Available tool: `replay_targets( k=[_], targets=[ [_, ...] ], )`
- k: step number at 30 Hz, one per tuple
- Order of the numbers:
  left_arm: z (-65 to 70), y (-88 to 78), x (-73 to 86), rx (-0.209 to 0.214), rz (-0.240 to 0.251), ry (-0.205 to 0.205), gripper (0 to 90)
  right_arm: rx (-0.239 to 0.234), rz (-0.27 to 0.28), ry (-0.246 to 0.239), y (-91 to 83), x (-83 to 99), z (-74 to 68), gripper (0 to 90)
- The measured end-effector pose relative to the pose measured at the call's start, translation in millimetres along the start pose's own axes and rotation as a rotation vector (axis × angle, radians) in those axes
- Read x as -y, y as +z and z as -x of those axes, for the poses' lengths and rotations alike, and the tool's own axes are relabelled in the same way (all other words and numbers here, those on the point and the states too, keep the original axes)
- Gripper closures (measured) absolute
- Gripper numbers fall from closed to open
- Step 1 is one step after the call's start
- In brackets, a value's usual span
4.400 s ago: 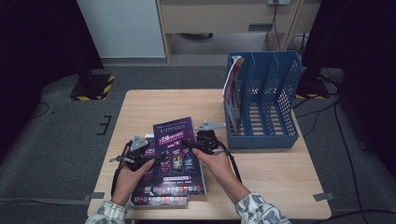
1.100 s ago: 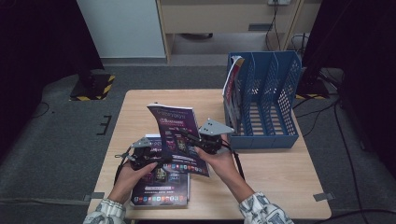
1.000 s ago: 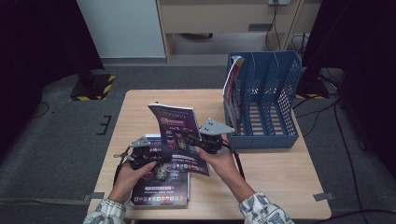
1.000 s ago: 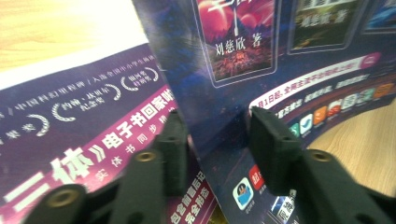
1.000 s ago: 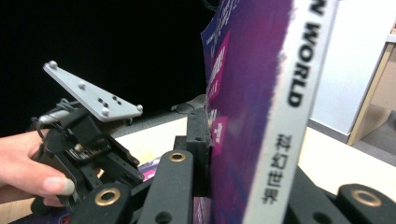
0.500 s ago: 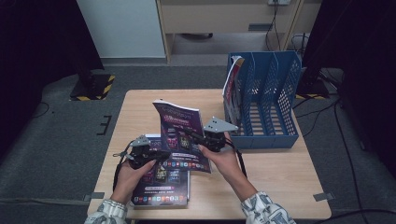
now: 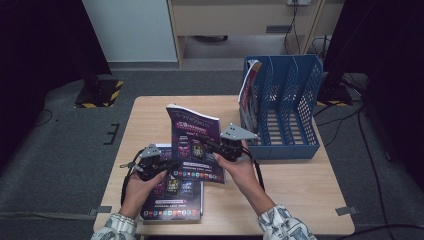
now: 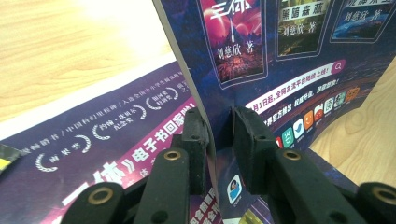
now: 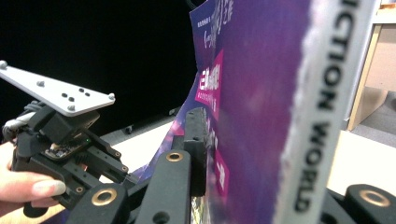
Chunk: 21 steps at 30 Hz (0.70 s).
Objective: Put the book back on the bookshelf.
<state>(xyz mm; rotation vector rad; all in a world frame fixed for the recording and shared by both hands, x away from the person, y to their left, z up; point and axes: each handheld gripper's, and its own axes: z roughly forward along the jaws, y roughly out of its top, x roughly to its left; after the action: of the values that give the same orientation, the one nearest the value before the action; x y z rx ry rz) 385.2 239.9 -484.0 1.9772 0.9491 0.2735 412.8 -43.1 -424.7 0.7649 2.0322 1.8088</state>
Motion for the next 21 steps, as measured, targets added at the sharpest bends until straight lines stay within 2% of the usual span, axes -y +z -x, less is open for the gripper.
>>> replay_targets(
  k=[6, 13, 15, 18, 21],
  targets=[
    [-2.6, -4.6, -0.7, -0.017, 0.017, 0.001, 75.7, -0.003, 0.002, 0.002, 0.8, -2.9, 0.3, 80.3],
    [-6.6, -12.3, 0.5, -0.071, 0.036, 0.005, 76.1, -0.010, 0.001, -0.010, 11.3, -9.2, -4.6, 80.4],
    [-6.9, -12.0, 1.3, -0.079, 0.029, 0.021, 75.9, -0.026, -0.004, -0.017, 12.5, -8.8, -6.4, 79.1],
    [-7.1, -11.9, 1.5, -0.075, 0.034, 0.021, 75.8, -0.043, -0.006, -0.015, 10.7, -8.6, -6.9, 73.3],
    [-6.5, -12.5, 2.0, -0.075, 0.036, 0.018, 75.7, -0.045, -0.014, -0.020, 10.1, -7.3, -6.2, 71.1]
  ],
)
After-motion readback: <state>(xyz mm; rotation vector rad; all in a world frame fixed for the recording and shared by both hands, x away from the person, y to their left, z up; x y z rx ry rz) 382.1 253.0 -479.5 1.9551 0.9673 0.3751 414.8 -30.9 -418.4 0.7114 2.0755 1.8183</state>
